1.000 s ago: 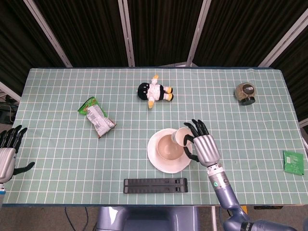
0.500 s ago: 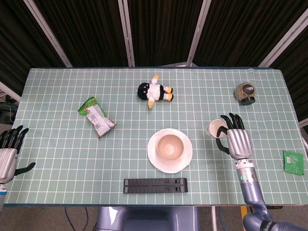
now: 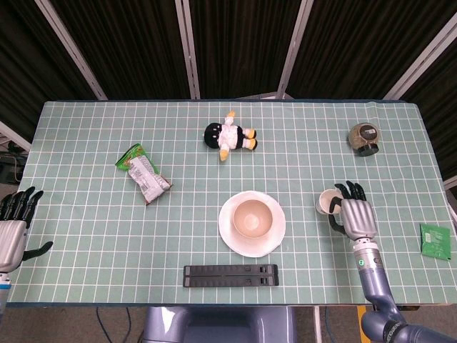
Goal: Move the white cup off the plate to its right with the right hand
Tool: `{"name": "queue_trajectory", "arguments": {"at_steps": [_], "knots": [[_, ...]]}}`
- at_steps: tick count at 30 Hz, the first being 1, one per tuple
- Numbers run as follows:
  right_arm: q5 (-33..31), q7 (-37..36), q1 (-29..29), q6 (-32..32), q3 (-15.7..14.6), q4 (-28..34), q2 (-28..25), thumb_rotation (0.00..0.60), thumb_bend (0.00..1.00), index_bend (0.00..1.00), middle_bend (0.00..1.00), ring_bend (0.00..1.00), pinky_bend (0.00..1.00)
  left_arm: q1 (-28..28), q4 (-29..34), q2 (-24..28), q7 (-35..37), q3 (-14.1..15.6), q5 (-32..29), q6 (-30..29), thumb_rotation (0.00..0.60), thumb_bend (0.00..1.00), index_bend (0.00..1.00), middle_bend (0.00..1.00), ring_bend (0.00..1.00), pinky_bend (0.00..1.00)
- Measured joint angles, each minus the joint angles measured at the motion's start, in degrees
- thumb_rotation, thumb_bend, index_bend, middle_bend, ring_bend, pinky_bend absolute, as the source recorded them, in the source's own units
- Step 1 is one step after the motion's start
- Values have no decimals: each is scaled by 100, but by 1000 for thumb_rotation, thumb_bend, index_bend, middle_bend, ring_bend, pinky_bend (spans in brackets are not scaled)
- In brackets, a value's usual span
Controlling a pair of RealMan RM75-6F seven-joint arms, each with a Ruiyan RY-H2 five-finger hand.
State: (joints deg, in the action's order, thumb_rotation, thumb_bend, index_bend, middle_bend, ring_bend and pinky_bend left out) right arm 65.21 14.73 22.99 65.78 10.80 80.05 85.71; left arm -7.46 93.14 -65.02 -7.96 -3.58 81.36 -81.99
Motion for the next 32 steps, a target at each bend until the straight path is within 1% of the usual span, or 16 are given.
{"name": "queue_trajectory", "arguments": {"at_steps": [2, 4, 6, 9, 14, 17, 21, 23, 26, 32], "knots": [[-59, 63, 14, -33, -6, 7, 16, 600, 322, 604, 122, 0, 0, -1, -1, -1, 1, 2, 4, 1, 600, 0, 0, 0, 0, 0], [-58, 74, 16, -29, -16, 22, 14, 600, 298, 579, 88, 0, 0, -2, -3, -6, 6, -1, 7, -6, 600, 0, 0, 0, 0, 0], [-34, 75, 13, -17, -28, 39, 2, 600, 274, 495, 34, 0, 0, 1, -4, -4, 13, 0, 11, -11, 600, 0, 0, 0, 0, 0], [11, 57, -3, 6, -51, 97, -48, 600, 259, 367, 1, 0, 0, 1, -3, -6, 16, 0, 16, -15, 600, 0, 0, 0, 0, 0], [36, 51, -51, 15, -99, 298, -224, 600, 238, 245, 0, 0, 0, 2, 3, -5, 2, 11, 30, -16, 600, 0, 0, 0, 0, 0], [65, 31, -92, 54, -122, 423, -331, 600, 215, 146, 0, 0, 0, 5, 5, -7, 3, 9, 33, -29, 600, 0, 0, 0, 0, 0], [274, -22, -195, 263, -188, 588, -486, 600, 177, 31, 0, 0, 0, 10, -6, -8, 15, 7, 34, -37, 600, 0, 0, 0, 0, 0], [433, -87, -269, 400, -242, 655, -574, 600, 157, 4, 0, 0, 0, 10, -15, -10, 23, 8, 39, -38, 600, 0, 0, 0, 0, 0], [819, -265, -452, 750, -379, 705, -729, 600, 128, 0, 0, 0, 0, 6, -50, -23, 34, 13, 42, -26, 600, 0, 0, 0, 0, 0], [1839, -979, -961, 1771, -732, 550, -1068, 600, 117, 0, 0, 0, 0, -3, -77, -61, -16, 37, 79, -14, 600, 0, 0, 0, 0, 0]]}}
